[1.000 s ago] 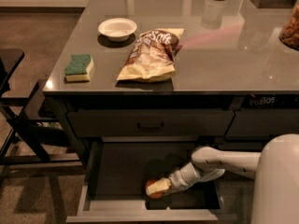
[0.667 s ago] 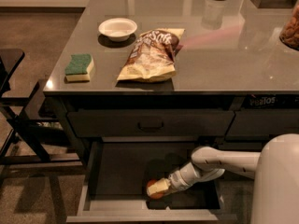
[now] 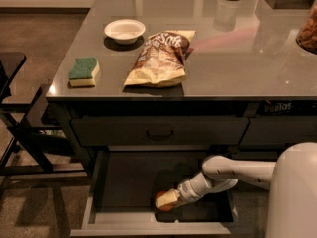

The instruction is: Place orange into middle drawer

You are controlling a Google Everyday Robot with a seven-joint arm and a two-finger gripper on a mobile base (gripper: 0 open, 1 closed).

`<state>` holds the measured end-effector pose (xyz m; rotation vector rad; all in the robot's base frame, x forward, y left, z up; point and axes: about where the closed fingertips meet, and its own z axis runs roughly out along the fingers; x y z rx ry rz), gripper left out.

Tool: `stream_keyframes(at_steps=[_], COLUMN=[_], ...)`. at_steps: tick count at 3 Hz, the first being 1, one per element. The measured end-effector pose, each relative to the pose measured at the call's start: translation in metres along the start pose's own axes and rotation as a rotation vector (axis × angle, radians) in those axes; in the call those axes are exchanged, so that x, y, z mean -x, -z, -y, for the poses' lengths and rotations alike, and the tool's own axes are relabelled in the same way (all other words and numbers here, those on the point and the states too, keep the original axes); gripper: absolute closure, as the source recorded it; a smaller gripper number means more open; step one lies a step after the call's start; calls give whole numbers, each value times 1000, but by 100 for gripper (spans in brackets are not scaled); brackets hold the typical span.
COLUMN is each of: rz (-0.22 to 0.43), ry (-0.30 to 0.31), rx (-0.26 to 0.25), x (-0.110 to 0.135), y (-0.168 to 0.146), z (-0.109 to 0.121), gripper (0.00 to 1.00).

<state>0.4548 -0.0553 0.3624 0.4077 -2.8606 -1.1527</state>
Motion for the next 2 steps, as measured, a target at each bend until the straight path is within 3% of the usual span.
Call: stream_keyframes(at_steps=[1,2], rz=[0,0], ry=[0,0], rx=[0,0], x=[0,0], y=[0,0], z=[0,0], gripper=[0,0])
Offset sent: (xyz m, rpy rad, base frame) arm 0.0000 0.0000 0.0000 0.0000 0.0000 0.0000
